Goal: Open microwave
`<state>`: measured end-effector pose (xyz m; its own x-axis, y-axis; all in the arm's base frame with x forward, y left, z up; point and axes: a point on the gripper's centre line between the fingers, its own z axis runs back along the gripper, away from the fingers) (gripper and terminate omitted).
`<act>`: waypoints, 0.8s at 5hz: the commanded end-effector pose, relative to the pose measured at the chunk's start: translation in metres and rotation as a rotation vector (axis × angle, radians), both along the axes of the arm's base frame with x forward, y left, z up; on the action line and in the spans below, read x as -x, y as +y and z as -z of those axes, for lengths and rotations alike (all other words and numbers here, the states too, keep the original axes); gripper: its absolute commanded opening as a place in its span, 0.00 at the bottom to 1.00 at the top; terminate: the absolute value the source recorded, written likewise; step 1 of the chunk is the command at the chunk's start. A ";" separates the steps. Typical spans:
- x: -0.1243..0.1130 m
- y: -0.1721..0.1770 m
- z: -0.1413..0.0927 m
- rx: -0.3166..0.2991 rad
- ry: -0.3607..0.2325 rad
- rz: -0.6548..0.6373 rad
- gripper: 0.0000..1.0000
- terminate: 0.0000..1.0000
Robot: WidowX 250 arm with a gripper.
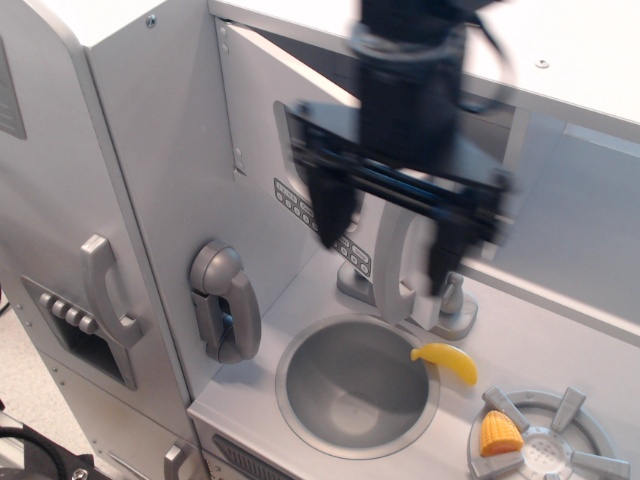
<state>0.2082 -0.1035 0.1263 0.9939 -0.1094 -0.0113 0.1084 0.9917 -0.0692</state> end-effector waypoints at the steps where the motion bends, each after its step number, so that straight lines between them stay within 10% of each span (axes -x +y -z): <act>1: -0.041 -0.066 -0.008 0.096 -0.035 -0.094 1.00 0.00; 4: -0.093 -0.053 -0.002 0.023 -0.110 -0.088 1.00 0.00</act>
